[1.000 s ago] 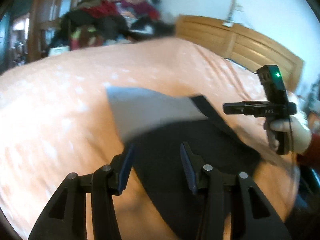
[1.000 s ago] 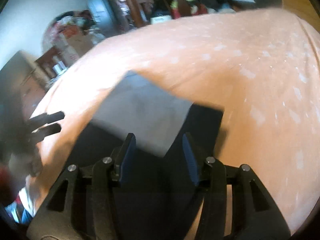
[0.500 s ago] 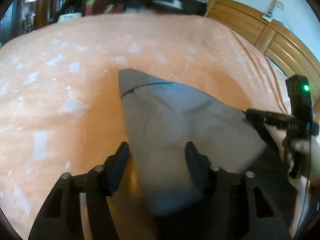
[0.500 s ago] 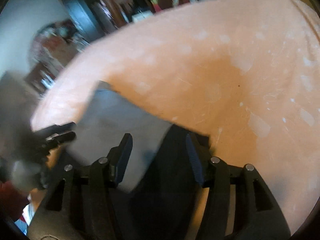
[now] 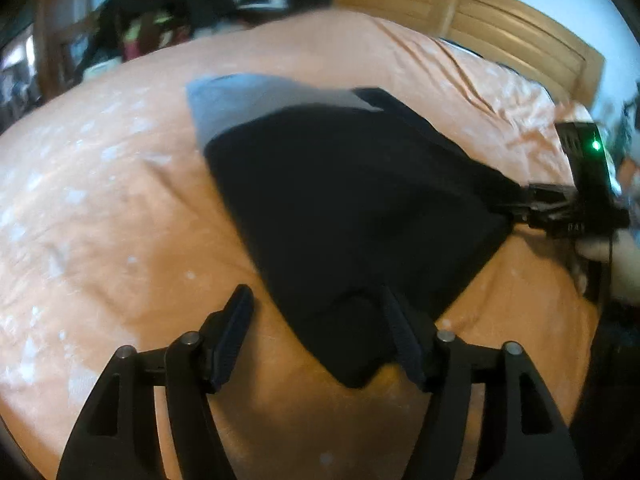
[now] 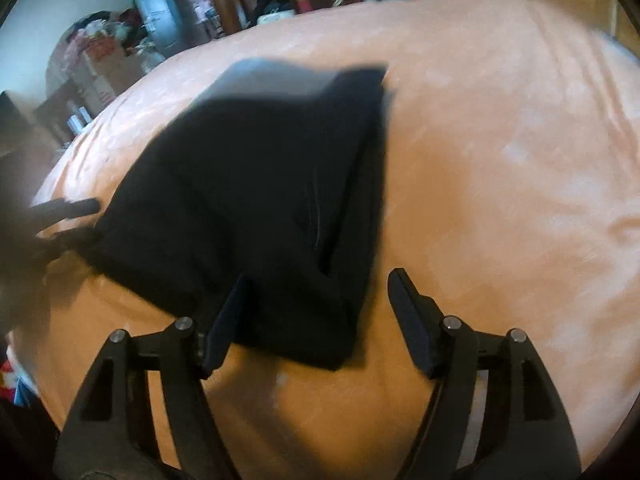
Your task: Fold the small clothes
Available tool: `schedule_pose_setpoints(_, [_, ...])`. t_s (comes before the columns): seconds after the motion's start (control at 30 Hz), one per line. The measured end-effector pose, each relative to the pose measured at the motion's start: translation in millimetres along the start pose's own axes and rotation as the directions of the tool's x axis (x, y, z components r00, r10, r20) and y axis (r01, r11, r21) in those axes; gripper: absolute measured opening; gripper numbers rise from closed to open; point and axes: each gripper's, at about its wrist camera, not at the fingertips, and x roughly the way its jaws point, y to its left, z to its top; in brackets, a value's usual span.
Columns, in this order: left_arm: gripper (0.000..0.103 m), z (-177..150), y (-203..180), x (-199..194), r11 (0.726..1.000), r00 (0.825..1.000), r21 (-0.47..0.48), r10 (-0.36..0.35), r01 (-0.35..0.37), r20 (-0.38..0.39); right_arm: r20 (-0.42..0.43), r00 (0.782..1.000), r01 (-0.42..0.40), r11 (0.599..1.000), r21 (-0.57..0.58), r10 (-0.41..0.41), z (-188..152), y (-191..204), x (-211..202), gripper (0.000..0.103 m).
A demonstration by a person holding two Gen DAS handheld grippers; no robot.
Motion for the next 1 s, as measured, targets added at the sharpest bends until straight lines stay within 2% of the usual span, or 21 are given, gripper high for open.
schedule_pose_setpoints(0.07, [0.067, -0.5, 0.7, -21.5, 0.999, 0.999, -0.014, 0.035, -0.035, 0.023, 0.057, 0.998, -0.017, 1.000, -0.009, 0.018, 9.5, 3.5, -24.5, 0.072])
schedule_pose_setpoints(0.13, [0.067, -10.3, 7.9, -39.4, 0.994, 0.995, -0.052, 0.093, -0.092, 0.021, 0.083, 0.997, -0.001, 1.000, -0.016, 0.003, 9.4, 9.5, -48.4, 0.079])
schedule_pose_setpoints(0.2, [0.068, -24.1, 24.8, -49.1, 0.985, 0.992, -0.115, 0.130, -0.129, -0.004, 0.063, 0.998, -0.002, 1.000, 0.009, 0.001, -3.2, 14.0, -63.3, 0.085])
schedule_pose_setpoints(0.3, [0.069, -57.6, 44.9, -52.1, 0.952, 0.980, -0.233, 0.188, -0.198, -0.065, 0.022, 1.000, 0.018, 0.999, 0.032, -0.019, -34.7, 23.4, -67.2, 0.085])
schedule_pose_setpoints(0.37, [0.069, -75.0, 51.5, -49.3, 0.935, 0.976, -0.278, 0.202, -0.218, -0.085, -0.020, 0.999, 0.026, 0.997, 0.070, -0.025, -49.2, 21.3, -59.0, 0.085])
schedule_pose_setpoints(0.5, [0.076, -79.1, 43.3, -41.8, 0.935, 0.964, -0.239, 0.243, -0.261, -0.104, -0.083, 0.992, 0.109, 0.987, 0.118, -0.099, -72.4, 17.3, -48.2, 0.089])
schedule_pose_setpoints(0.57, [0.092, -76.9, 39.6, -34.9, 0.935, 0.961, -0.228, 0.249, -0.272, -0.124, -0.085, 0.989, 0.132, 0.986, 0.097, -0.124, -74.3, 23.1, -43.0, 0.098])
schedule_pose_setpoints(0.6, [0.096, -76.4, 39.6, -33.2, 0.932, 0.955, -0.220, 0.262, -0.288, -0.139, -0.084, 0.988, 0.138, 0.987, 0.078, -0.131, -74.4, 28.6, -39.2, 0.103])
schedule_pose_setpoints(0.63, [0.103, -75.3, 39.3, -30.5, 0.924, 0.945, -0.214, 0.286, -0.316, -0.160, -0.086, 0.984, 0.164, 0.984, 0.064, -0.158, -75.7, 32.1, -37.1, 0.103])
schedule_pose_setpoints(0.73, [0.103, -71.5, 41.1, -25.7, 0.917, 0.937, -0.224, 0.288, -0.329, -0.200, -0.061, 0.973, 0.226, 0.974, 0.029, -0.224, -84.4, 39.1, -39.3, 0.103])
schedule_pose_setpoints(0.8, [0.103, -68.8, 43.4, -23.6, 0.909, 0.933, -0.245, 0.289, -0.338, -0.213, -0.049, 0.972, 0.233, 0.971, 0.045, -0.231, -84.6, 38.5, -40.0, 0.103])
schedule_pose_setpoints(1.0, [0.103, -66.9, 44.6, -19.2, 0.894, 0.943, -0.304, 0.299, -0.330, -0.146, -0.041, 0.968, 0.249, 0.966, 0.067, -0.247, -81.5, 42.0, -37.9, 0.103])
